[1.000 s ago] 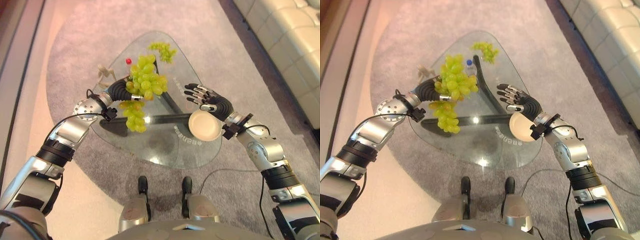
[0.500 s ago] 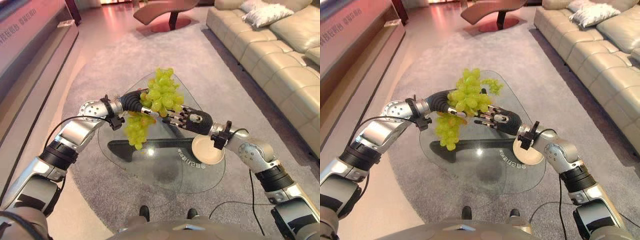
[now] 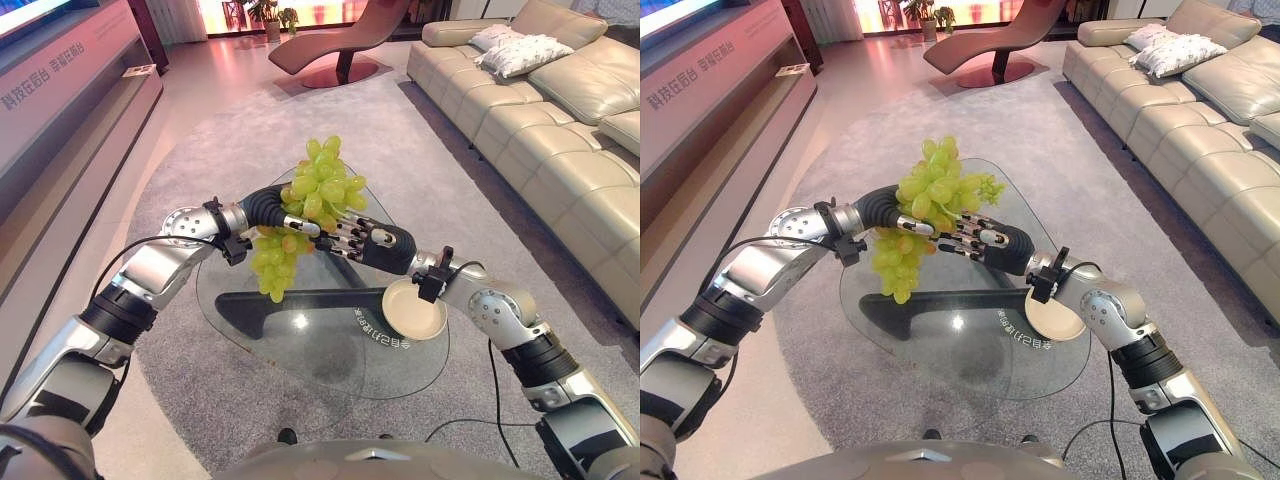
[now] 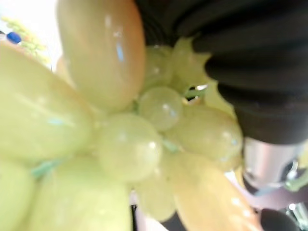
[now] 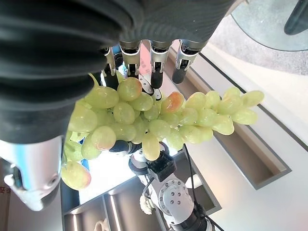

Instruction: Pick up fruits into the plate

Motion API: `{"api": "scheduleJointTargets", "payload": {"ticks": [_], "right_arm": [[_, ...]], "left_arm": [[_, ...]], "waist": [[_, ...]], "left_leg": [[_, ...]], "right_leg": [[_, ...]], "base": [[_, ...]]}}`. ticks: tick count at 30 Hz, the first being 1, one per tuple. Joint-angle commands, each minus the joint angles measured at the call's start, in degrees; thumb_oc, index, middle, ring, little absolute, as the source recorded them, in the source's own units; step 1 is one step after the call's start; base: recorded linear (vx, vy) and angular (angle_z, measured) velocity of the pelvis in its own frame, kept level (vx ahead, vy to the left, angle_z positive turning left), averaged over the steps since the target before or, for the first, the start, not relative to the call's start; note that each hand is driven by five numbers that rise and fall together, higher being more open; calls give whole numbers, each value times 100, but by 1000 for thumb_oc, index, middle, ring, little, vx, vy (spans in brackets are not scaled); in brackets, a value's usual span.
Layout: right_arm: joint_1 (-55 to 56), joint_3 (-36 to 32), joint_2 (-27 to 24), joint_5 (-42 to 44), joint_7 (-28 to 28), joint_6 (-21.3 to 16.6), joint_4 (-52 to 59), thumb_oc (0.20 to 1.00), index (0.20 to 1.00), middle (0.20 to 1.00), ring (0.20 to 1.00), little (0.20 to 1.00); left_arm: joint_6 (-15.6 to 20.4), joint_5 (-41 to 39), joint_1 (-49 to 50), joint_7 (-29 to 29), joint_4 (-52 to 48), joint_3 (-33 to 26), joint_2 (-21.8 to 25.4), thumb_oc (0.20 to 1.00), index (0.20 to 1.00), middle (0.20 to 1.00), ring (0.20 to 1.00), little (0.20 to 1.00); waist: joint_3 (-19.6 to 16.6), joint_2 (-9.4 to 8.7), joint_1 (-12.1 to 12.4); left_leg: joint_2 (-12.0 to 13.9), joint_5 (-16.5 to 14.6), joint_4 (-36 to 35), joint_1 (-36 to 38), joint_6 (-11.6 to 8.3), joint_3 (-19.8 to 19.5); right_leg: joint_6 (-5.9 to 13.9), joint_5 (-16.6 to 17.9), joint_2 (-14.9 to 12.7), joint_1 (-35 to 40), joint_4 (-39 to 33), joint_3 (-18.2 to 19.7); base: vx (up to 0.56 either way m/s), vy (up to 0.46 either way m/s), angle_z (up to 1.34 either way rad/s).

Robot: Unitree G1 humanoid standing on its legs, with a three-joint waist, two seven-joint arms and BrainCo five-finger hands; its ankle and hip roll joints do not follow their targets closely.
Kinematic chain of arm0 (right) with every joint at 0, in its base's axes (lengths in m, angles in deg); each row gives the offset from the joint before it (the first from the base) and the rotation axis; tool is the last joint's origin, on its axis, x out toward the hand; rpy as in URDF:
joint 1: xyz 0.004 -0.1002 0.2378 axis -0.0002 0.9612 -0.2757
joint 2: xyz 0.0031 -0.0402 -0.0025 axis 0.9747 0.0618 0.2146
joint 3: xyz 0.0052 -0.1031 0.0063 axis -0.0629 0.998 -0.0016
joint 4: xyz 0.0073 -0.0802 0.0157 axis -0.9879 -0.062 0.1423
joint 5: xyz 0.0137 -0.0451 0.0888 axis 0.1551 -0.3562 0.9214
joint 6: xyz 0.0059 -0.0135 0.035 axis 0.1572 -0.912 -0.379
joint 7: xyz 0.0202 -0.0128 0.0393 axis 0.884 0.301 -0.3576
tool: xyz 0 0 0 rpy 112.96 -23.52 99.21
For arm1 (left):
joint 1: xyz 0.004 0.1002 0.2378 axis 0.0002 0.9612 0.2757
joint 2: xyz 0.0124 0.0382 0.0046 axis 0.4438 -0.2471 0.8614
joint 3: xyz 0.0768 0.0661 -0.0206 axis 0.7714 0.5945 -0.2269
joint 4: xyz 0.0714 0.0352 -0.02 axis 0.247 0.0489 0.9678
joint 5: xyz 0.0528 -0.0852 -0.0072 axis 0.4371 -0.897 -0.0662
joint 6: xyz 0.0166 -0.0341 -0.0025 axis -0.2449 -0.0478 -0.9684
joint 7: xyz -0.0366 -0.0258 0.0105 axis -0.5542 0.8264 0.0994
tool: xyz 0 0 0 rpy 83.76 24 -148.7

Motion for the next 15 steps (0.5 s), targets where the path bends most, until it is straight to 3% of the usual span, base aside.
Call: {"api": "scheduleJointTargets", "payload": {"ticks": [1, 7, 15], "right_arm": [[-339, 988, 861, 317, 272, -58, 853, 1000, 1000, 1000, 1000, 1000], [-333, 1031, 989, 97, 237, -203, 770, 1000, 1000, 1000, 1000, 1000], [-366, 1178, 1078, -976, 384, -768, 648, 1000, 1000, 1000, 1000, 1000]], "left_arm": [[380, -821, -738, 147, -723, -27, -750, 200, 200, 200, 200, 200], [324, -947, -719, 284, -753, -97, -949, 200, 200, 200, 200, 200], [70, -1239, -668, 344, -776, -169, -1217, 200, 200, 200, 200, 200]], "waist": [[-198, -205, 93], [-221, -196, 75], [-213, -180, 58]], "left_leg": [[-185, -878, 101, 453, 130, 413], [-185, -877, 92, 457, 134, 408], [-189, -877, 85, 460, 148, 404]], "right_leg": [[308, -206, -214, 110, 39, 274], [299, -209, -211, 109, 30, 312], [289, -204, -214, 88, 30, 365]], "base": [[0, 0, 0], [0, 0, 0], [-3, 1, -1]]}}
